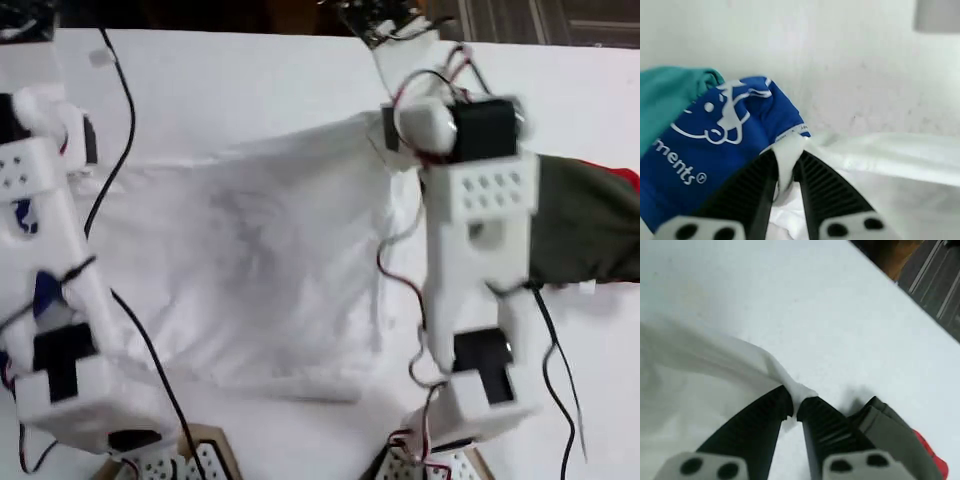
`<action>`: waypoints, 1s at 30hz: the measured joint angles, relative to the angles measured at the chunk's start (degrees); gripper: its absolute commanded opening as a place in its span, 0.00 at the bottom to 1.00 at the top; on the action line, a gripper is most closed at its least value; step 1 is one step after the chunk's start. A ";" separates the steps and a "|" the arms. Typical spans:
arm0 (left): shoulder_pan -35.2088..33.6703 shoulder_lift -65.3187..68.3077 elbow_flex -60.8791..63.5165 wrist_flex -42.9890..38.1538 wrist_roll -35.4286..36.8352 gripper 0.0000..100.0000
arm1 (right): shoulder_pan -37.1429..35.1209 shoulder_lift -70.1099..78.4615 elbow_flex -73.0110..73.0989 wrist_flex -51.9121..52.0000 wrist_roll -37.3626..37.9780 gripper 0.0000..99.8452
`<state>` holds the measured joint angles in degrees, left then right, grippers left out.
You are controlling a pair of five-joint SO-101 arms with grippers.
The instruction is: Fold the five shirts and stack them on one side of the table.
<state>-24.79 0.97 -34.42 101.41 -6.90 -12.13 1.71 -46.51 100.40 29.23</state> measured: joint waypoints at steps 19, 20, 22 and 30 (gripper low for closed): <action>0.00 -44.13 15.38 0.00 0.00 0.02 | 0.00 -34.55 5.10 0.09 -3.16 0.02; 0.00 -45.80 15.38 0.00 0.00 0.02 | 0.26 -35.96 5.10 0.09 -3.78 0.02; 0.00 -48.97 15.38 0.00 0.00 0.02 | 0.53 -38.59 5.10 0.09 -4.92 0.02; -0.09 -57.76 15.38 0.00 0.00 0.02 | 7.38 -47.65 5.01 0.09 -7.47 0.02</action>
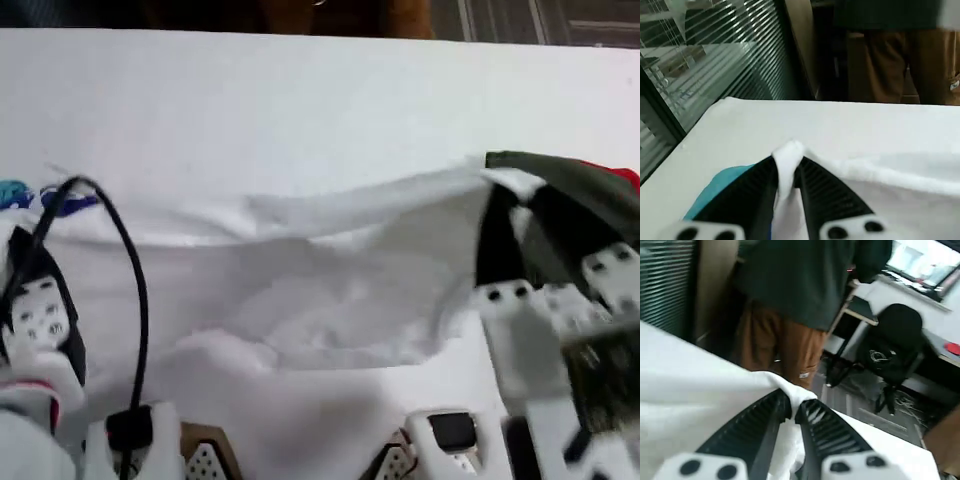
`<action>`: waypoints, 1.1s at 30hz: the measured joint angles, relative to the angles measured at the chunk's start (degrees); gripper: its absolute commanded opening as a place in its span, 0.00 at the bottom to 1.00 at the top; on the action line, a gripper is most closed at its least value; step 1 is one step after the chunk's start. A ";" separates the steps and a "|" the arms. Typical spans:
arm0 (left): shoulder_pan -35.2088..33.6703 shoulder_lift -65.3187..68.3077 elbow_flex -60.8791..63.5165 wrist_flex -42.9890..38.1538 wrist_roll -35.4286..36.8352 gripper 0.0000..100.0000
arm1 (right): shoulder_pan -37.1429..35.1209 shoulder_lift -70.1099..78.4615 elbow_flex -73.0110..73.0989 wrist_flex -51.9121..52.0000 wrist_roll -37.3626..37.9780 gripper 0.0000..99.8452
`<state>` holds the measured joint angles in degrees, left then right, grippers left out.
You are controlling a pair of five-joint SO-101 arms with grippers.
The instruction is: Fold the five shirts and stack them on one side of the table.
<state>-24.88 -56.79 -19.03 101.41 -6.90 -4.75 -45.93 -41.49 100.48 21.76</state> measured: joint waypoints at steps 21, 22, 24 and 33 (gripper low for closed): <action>4.57 9.67 0.18 -4.40 5.10 0.02 | 6.07 6.42 0.53 -6.24 -5.89 0.02; 5.45 11.43 0.18 -4.48 5.10 0.02 | 5.10 7.65 0.62 -6.33 -6.15 0.02; 7.47 14.77 0.18 -5.36 5.10 0.02 | 3.43 10.29 0.62 -6.68 -6.33 0.02; 9.49 30.42 0.26 -13.89 5.10 0.02 | -1.32 24.00 0.70 -11.52 -6.42 0.02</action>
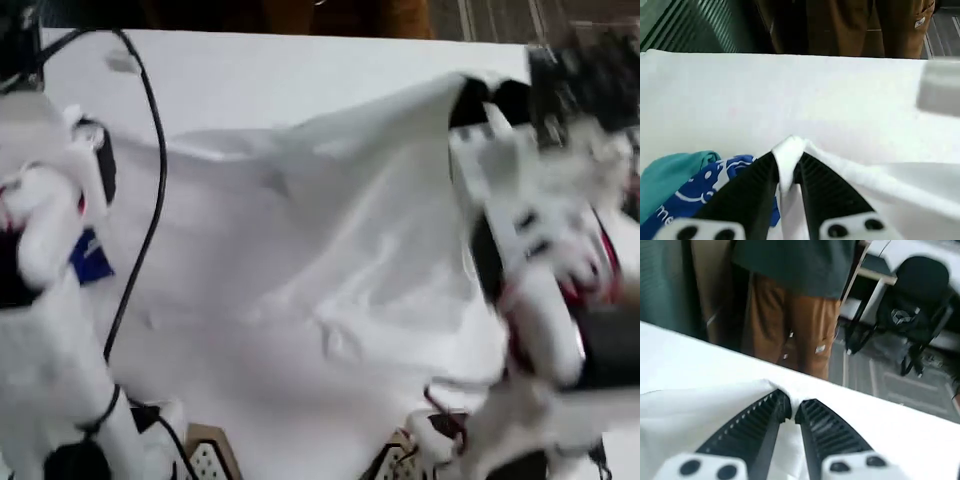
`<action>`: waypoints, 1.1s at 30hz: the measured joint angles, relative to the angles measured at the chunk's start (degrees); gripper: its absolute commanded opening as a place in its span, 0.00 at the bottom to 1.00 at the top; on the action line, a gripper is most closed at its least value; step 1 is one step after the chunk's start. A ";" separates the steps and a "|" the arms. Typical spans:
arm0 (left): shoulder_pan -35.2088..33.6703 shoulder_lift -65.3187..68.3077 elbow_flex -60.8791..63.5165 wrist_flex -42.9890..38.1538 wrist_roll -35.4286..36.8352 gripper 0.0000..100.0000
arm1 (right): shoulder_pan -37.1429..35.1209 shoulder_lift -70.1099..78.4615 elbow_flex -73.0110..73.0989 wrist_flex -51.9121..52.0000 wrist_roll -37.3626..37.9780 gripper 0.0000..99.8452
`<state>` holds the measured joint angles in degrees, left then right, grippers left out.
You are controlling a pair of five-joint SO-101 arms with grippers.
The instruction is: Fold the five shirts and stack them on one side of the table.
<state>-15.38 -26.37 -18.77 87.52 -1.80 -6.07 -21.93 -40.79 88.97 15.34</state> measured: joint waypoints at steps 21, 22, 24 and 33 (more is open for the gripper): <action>0.09 30.68 0.09 -25.14 4.75 0.02 | 0.00 34.02 0.26 -23.21 0.00 0.02; 0.09 31.21 0.09 -25.14 4.75 0.02 | 0.00 34.20 0.26 -23.21 0.00 0.02; 0.35 32.00 0.09 -24.18 4.75 0.02 | 0.00 34.29 0.26 -22.42 0.00 0.02; 6.42 32.09 0.09 -9.76 -3.16 0.02 | -0.53 34.29 0.26 -9.58 0.00 0.02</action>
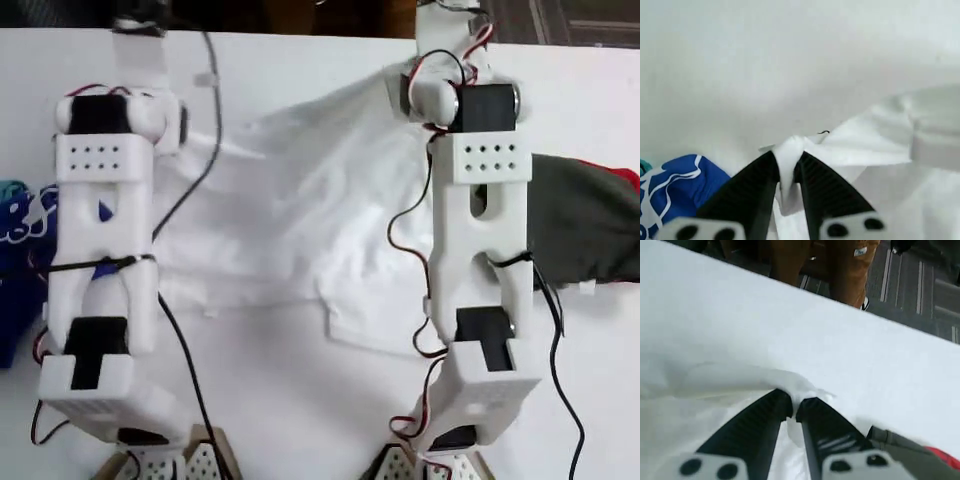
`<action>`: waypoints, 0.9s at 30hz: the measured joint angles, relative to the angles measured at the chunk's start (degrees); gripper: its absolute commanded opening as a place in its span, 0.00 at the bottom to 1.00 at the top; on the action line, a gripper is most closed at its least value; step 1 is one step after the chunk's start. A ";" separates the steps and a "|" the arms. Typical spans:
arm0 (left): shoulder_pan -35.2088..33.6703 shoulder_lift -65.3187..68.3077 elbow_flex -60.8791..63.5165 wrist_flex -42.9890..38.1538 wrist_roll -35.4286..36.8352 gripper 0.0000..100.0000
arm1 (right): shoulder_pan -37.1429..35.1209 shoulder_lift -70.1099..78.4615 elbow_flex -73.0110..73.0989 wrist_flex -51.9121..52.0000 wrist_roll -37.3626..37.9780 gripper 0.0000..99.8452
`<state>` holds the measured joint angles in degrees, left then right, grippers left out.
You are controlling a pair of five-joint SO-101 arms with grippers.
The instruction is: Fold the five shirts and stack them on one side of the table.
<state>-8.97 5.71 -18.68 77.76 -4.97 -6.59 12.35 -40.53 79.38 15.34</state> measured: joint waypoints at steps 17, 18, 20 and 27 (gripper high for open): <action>0.70 0.18 0.18 23.56 -14.24 0.02 | 2.02 -2.20 5.80 21.01 0.00 0.02; -0.09 0.18 0.18 23.65 -14.59 0.02 | 2.37 -3.60 7.74 21.01 0.00 0.02; -2.11 0.18 0.44 23.65 -14.95 0.02 | 2.90 -7.38 12.75 21.01 0.00 0.02; -3.87 -2.37 14.07 23.65 -24.35 0.02 | 3.52 -21.80 31.38 21.01 2.02 0.02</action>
<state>-12.84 3.34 -4.62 101.41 -29.32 -3.08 -9.45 -9.14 100.40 17.36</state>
